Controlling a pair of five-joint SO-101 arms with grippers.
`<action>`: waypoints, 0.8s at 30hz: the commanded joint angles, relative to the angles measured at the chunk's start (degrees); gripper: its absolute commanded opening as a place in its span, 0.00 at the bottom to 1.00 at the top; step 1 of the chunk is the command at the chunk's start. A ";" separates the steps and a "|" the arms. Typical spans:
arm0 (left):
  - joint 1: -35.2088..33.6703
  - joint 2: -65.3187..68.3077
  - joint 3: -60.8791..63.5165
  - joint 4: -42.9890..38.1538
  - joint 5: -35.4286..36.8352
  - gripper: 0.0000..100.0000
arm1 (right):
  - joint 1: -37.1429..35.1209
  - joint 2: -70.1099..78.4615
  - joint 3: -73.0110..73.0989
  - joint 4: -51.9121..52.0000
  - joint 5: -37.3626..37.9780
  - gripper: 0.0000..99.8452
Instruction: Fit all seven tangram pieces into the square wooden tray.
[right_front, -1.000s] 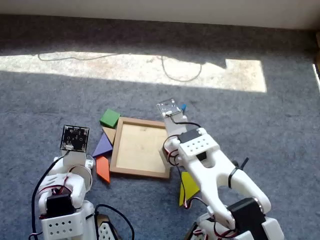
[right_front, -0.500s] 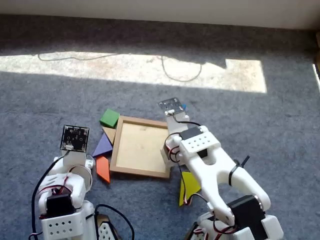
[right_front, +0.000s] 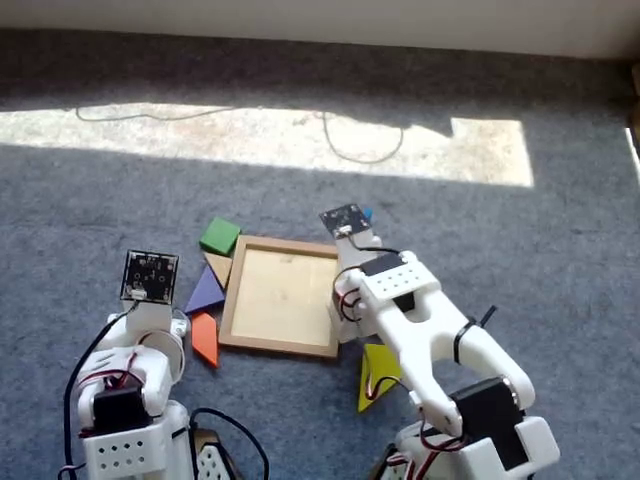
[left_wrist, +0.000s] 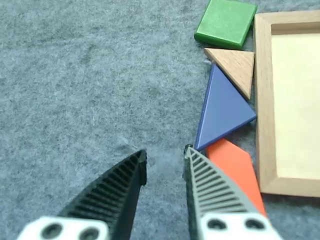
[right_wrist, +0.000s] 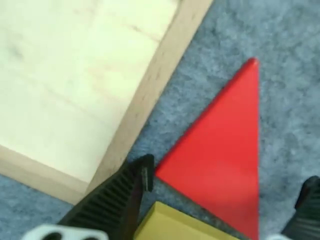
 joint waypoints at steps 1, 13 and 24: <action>-0.57 -0.75 -2.51 -0.09 -0.44 0.14 | 0.66 0.66 0.57 -1.36 0.62 0.42; -0.57 -0.75 -2.42 -0.09 -0.44 0.14 | 0.57 4.26 -1.27 -1.63 2.90 0.31; -0.48 -0.75 -2.42 -0.09 -0.44 0.14 | 0.84 4.09 -1.63 -1.63 3.25 0.19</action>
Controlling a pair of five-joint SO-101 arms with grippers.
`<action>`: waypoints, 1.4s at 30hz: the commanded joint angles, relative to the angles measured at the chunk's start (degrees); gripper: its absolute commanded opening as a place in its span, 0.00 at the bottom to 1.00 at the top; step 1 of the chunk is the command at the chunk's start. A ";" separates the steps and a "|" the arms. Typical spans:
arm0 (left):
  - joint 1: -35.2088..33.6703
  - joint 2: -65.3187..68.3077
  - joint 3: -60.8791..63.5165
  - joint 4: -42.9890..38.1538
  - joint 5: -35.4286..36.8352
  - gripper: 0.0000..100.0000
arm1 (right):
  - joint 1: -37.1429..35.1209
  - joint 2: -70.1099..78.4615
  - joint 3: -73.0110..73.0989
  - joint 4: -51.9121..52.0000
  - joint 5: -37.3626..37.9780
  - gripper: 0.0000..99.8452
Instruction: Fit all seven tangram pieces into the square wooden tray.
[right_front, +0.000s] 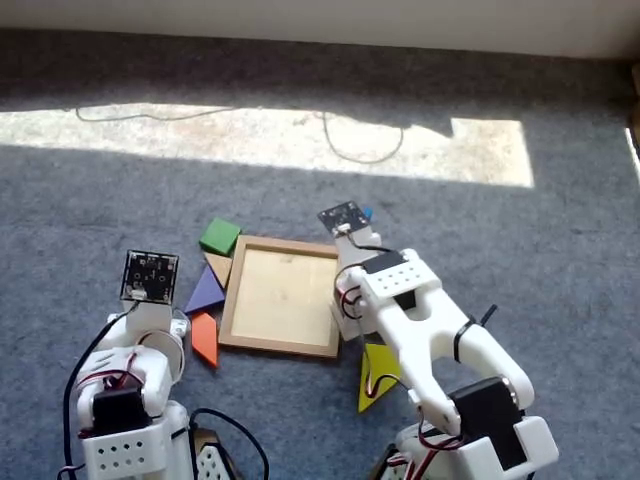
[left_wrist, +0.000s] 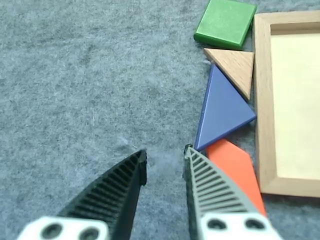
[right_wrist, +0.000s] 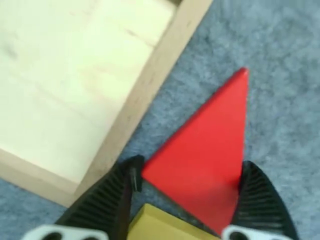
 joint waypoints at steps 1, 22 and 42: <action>-0.48 -0.75 -2.42 -0.09 -0.44 0.14 | 0.31 1.27 -0.75 -1.10 0.44 0.19; -0.48 -0.75 -2.42 -0.09 -0.44 0.14 | -4.26 -29.32 -5.23 8.31 -12.22 0.12; -0.57 -0.75 -2.42 -0.09 -0.44 0.14 | -17.01 6.02 -31.52 8.13 -34.11 0.12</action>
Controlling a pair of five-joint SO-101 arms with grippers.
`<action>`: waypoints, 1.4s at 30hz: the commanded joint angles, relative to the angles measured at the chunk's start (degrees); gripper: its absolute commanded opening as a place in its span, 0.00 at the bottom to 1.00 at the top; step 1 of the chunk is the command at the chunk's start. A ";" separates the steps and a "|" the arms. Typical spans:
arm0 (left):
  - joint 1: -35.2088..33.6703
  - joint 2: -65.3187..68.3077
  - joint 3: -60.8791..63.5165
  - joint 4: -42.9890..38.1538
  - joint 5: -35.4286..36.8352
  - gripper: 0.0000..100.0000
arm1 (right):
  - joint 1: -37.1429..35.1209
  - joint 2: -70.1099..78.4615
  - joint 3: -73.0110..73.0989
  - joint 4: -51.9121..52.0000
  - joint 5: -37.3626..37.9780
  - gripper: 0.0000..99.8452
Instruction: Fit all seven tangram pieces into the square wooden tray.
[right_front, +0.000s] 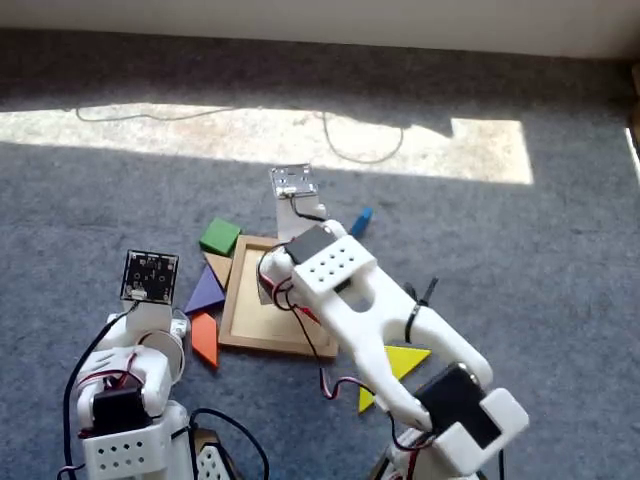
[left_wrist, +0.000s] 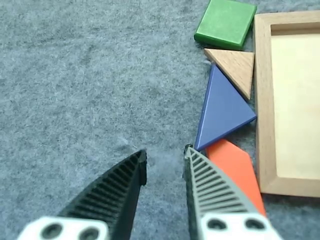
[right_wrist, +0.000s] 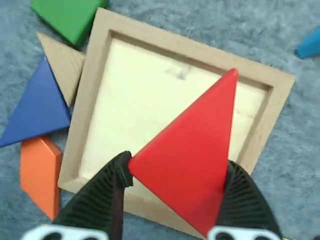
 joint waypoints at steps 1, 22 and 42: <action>-0.57 -0.75 -2.42 -0.09 -0.44 0.14 | -0.57 3.56 -7.43 -0.04 -4.22 0.13; -0.48 -0.75 -2.42 -0.09 -0.44 0.14 | 2.07 7.69 -10.95 6.20 -15.65 0.37; -0.48 -0.75 -2.42 -0.09 -0.44 0.14 | 5.41 4.79 -10.15 5.05 3.60 0.07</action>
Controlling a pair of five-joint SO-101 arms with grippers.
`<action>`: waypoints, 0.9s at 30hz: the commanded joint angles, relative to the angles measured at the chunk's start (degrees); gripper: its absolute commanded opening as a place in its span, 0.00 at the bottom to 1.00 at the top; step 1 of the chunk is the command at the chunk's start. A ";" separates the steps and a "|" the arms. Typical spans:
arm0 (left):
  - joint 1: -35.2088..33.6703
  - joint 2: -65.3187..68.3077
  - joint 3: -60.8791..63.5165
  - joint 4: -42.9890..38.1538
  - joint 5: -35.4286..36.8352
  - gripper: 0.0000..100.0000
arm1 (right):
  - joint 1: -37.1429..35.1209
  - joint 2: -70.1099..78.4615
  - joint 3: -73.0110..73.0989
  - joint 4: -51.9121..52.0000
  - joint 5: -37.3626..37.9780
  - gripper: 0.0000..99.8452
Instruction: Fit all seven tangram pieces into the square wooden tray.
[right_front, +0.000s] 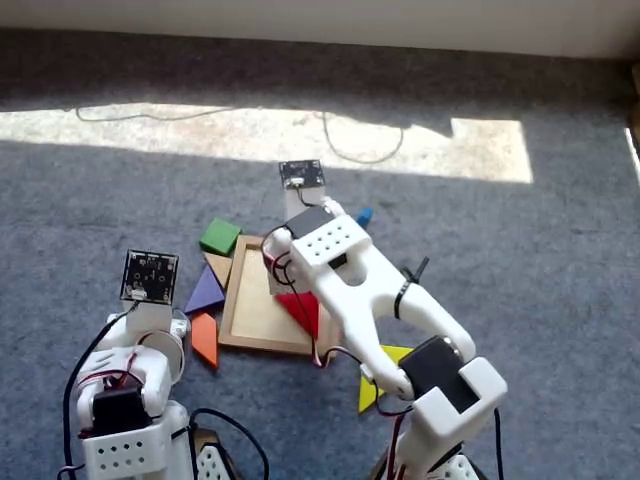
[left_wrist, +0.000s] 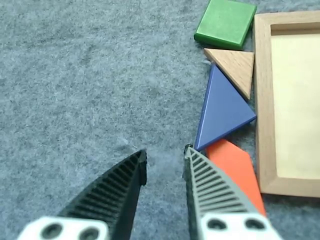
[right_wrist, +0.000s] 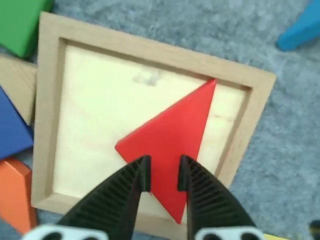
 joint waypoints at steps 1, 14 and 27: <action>-0.48 -0.75 -2.42 -0.09 -0.44 0.14 | 1.89 -3.91 -1.63 -1.45 1.85 0.07; -0.48 -0.75 -2.42 -0.09 -0.44 0.14 | -1.71 -4.35 -4.62 -0.22 4.66 0.06; -0.48 -0.75 -2.42 -0.09 -0.44 0.14 | 3.21 1.89 1.36 -5.41 7.56 0.06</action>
